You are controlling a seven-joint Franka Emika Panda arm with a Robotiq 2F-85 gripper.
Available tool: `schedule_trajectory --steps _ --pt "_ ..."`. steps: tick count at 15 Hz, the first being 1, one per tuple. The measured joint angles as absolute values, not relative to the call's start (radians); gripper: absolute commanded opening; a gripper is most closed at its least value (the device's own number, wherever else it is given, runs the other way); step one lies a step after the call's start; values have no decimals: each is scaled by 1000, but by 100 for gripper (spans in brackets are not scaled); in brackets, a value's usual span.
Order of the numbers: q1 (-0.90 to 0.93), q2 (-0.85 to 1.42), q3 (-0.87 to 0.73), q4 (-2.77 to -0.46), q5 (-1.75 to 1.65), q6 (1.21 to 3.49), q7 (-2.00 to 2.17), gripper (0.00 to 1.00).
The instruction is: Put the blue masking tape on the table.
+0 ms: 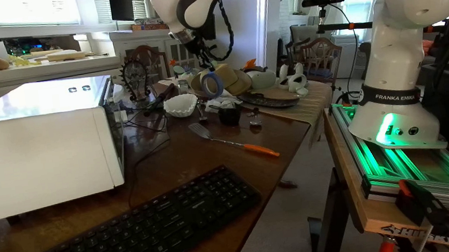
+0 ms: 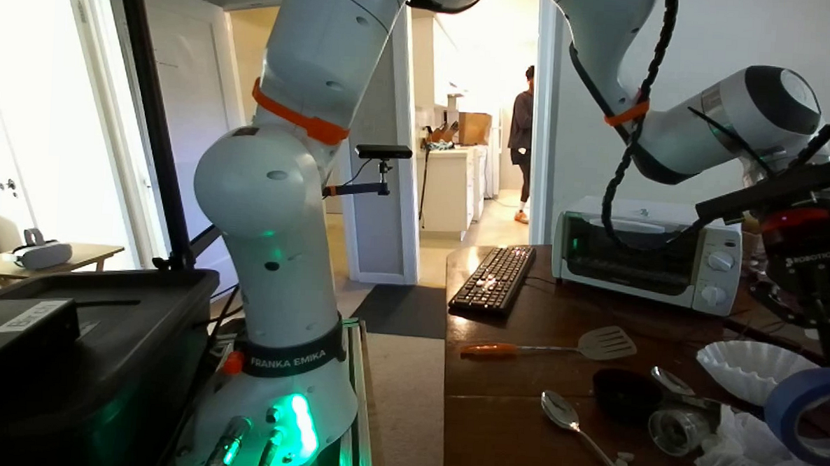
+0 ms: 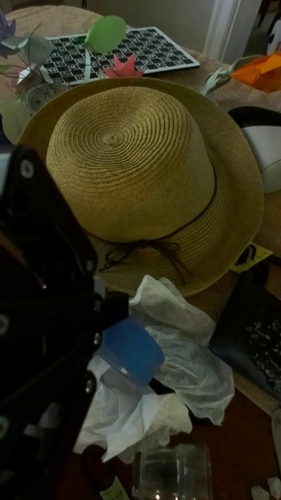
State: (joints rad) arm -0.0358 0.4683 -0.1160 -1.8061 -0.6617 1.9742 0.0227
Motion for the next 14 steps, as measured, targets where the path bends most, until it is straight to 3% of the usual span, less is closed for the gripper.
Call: schedule_trajectory --steps 14 --pt "-2 507 -75 -1881 -843 2070 78 0"
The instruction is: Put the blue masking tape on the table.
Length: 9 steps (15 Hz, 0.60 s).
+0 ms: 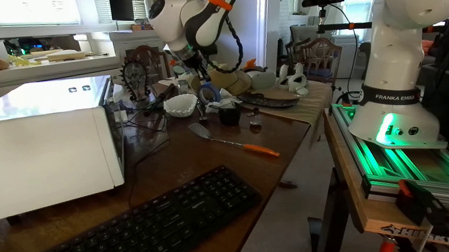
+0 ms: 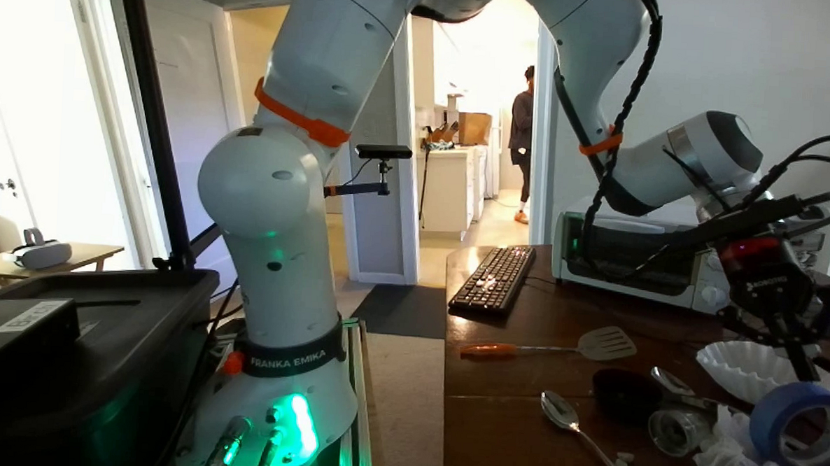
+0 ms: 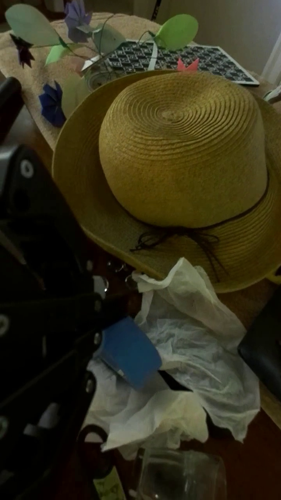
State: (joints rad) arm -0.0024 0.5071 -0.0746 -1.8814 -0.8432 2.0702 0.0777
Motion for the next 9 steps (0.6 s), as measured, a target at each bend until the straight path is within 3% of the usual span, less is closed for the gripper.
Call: schedule_trajectory --steps 9 --pt "-1 500 -15 -1925 -785 2114 28 0"
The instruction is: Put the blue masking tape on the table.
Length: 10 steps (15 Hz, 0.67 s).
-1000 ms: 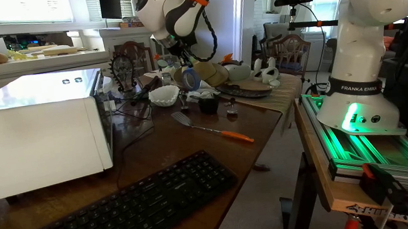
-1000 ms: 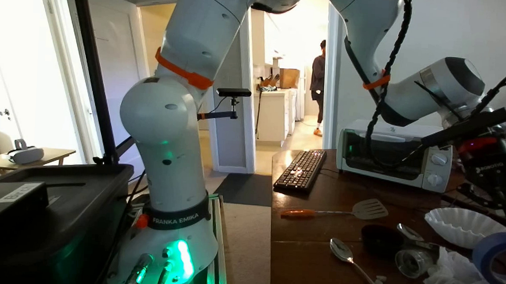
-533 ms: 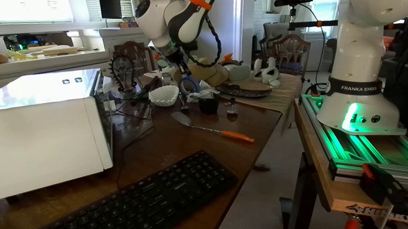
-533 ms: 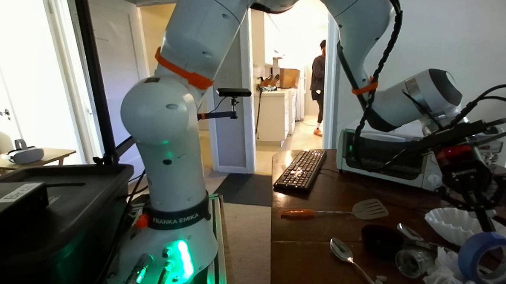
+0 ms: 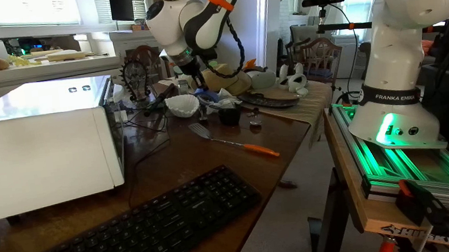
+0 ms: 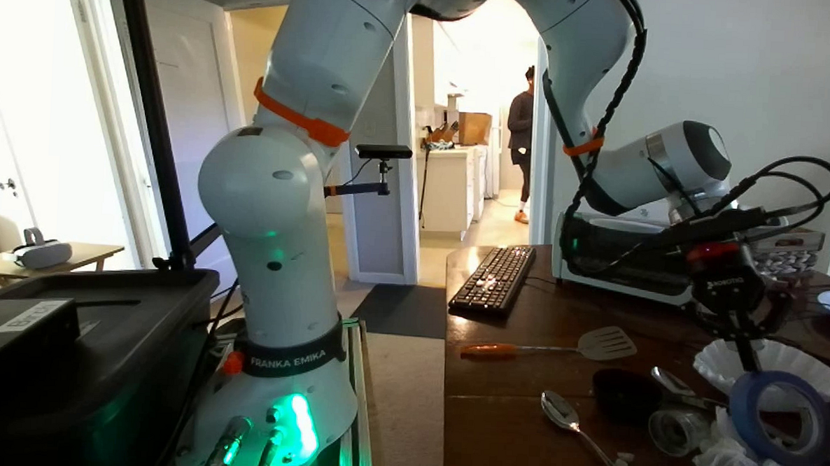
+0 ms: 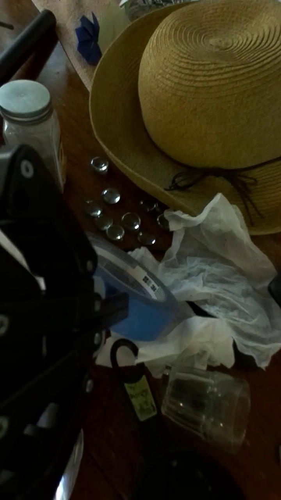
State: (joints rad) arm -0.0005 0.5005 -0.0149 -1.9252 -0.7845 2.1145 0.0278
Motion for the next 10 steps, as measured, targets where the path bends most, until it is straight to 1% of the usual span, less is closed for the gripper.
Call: schedule_trajectory --steps 10 --pt "1 477 20 -1952 -609 2114 -94 0"
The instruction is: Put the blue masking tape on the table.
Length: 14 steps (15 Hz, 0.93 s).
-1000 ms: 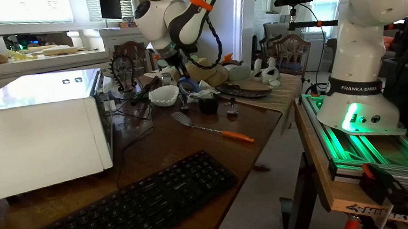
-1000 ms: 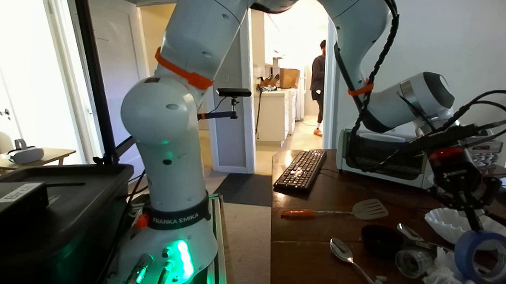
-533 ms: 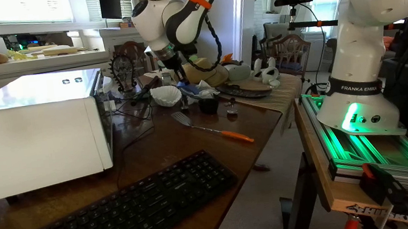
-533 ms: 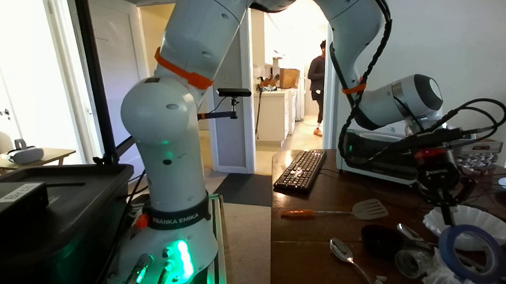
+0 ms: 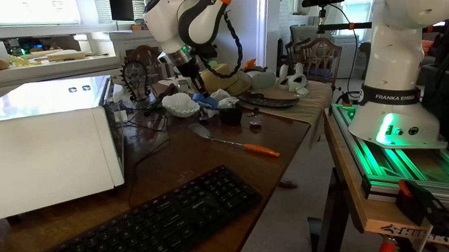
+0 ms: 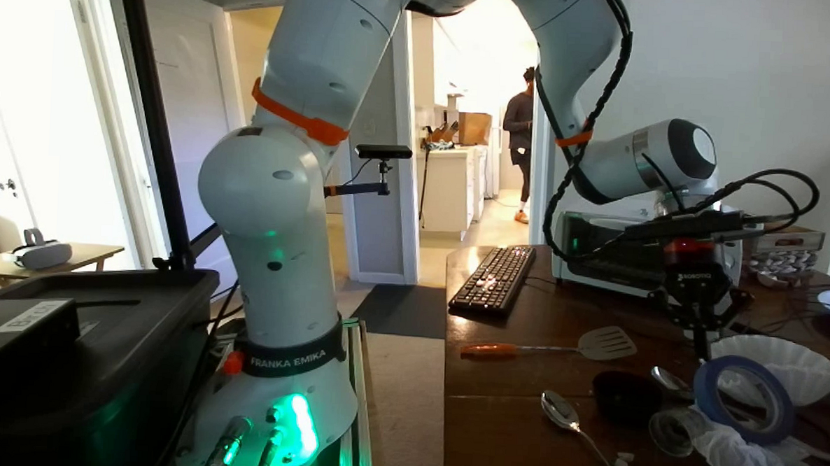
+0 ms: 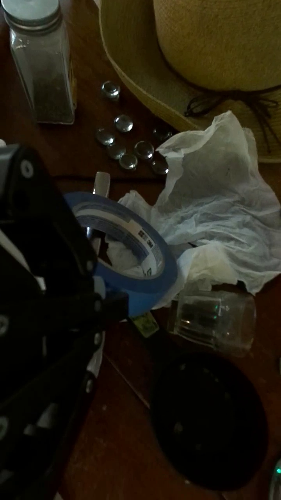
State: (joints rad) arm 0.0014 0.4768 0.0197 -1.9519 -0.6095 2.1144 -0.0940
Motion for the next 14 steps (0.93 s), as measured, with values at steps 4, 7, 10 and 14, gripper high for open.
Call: schedule_trajectory --steps 4,7,10,14 --pt "5 456 22 -1970 -569 2114 -141 0" --pt "5 439 22 -1984 -558 2114 -176 0" --pt "4 424 20 -1997 -552 2114 -228 0" --pt "-1 398 20 -2017 -550 2114 -295 0"
